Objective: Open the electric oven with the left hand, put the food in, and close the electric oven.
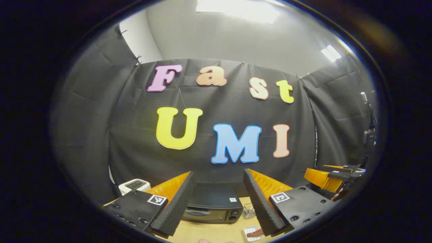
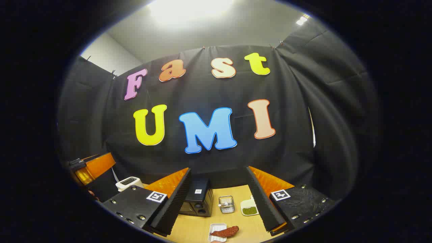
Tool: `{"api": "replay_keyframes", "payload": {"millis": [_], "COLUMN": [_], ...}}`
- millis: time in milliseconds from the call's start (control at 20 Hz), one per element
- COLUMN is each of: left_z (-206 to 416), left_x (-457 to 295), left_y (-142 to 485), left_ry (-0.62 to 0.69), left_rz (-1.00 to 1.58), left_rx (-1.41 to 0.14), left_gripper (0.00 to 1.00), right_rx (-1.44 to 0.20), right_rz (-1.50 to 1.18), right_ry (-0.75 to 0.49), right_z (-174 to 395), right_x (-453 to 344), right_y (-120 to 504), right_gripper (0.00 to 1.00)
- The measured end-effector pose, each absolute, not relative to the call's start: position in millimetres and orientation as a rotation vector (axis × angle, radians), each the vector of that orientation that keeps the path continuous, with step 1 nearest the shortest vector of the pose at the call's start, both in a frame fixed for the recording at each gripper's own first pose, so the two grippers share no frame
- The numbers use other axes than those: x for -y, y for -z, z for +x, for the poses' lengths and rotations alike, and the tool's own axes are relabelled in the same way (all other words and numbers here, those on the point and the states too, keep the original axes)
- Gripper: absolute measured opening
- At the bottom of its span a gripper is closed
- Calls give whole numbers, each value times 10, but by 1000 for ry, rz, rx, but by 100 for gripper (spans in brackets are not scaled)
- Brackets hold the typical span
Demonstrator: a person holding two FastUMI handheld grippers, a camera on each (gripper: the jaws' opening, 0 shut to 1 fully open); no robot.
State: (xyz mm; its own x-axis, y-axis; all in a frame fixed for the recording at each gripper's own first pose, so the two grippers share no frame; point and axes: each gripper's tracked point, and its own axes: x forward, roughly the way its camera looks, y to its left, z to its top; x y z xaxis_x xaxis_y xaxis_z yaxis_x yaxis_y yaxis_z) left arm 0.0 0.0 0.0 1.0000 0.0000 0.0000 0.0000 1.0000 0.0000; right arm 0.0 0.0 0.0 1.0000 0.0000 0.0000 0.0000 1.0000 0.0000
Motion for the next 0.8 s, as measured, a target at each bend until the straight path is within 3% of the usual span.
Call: {"api": "replay_keyframes", "payload": {"millis": [100,200,250,350,400,500,550,650,800], "left_z": [-21,16,26,51,54,33,34,19,91], "left_x": [-142,-330,-414,-513,-560,-615,-651,-639,-604], "left_y": [48,55,92,107,133,167,165,199,242], "left_ry": [2,-8,-10,-12,-11,-14,-19,-13,3], "left_rz": [-17,-22,-23,-27,-29,-24,-20,-21,-10], "left_rx": [-18,-24,-28,-28,-38,-46,-41,-45,-55], "left_gripper": [100,91,100,100,91,92,100,91,91], "right_rx": [-21,-6,-3,2,-4,-12,-14,-9,-12], "right_rz": [0,7,10,9,2,-7,-10,-13,-9], "right_ry": [-18,-4,-1,0,3,-1,-4,-3,-7], "right_z": [20,20,9,10,21,31,37,24,45], "right_x": [-140,-158,-181,-236,-254,-314,-347,-365,-400], "right_y": [48,-9,-10,0,20,56,67,69,118], "right_gripper": [96,96,96,96,96,96,96,96,96]}}
